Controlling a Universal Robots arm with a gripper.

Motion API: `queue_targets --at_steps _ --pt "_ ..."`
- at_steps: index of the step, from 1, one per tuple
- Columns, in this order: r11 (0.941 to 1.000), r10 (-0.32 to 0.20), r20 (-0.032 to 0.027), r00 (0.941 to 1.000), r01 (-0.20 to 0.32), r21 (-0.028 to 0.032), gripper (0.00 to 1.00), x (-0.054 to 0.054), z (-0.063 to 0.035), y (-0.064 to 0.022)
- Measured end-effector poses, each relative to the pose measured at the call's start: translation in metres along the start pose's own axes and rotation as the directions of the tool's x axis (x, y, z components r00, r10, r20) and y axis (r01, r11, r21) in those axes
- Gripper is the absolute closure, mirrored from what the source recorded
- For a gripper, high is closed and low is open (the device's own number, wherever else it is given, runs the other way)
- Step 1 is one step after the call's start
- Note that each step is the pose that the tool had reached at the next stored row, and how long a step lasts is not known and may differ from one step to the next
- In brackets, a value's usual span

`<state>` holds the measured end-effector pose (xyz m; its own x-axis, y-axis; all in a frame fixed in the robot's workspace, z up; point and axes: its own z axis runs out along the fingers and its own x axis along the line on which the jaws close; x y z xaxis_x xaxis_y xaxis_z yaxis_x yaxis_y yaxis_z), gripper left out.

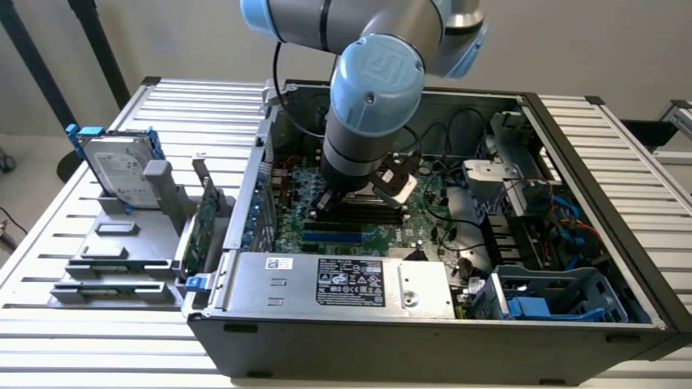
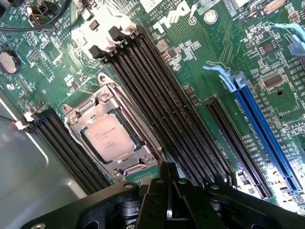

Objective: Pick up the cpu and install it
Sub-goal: 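Install the second cpu locking lever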

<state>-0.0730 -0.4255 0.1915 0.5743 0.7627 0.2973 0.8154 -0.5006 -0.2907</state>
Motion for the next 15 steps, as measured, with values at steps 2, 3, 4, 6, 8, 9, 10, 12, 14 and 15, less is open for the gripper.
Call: queue_targets --at_steps 2,3,4,6,8,9,10,12,14,15 --pt "1.0 -0.001 0.0005 1.0 0.001 0.0005 0.89 0.0001 0.0007 -0.0005" --pt "1.0 -0.002 0.0007 1.0 0.002 0.0007 0.89 0.0002 0.0011 -0.0008" --pt "1.0 -0.003 0.0009 1.0 0.003 0.001 0.89 0.0003 0.0015 -0.001" --pt "1.0 -0.004 0.0015 1.0 0.004 0.0015 0.89 0.0004 0.002 -0.0012" --pt "1.0 -0.006 0.0021 1.0 0.006 0.0019 0.89 0.0003 0.0026 -0.0014" --pt "1.0 -0.007 0.0025 1.0 0.007 0.0021 0.89 0.0003 0.0028 -0.0013" --pt "1.0 -0.007 0.0029 1.0 0.007 0.0021 0.89 0.0002 0.0031 -0.0014" --pt "1.0 -0.009 0.0045 1.0 0.009 0.0018 0.89 0.0001 0.0036 -0.0014" --pt "1.0 -0.01 0.0056 0.9999 0.01 0.0013 0.89 0.0003 0.0043 -0.0016" --pt "0.9999 -0.01 0.0063 0.9999 0.01 0.0015 0.89 0.0005 0.0045 -0.0018"
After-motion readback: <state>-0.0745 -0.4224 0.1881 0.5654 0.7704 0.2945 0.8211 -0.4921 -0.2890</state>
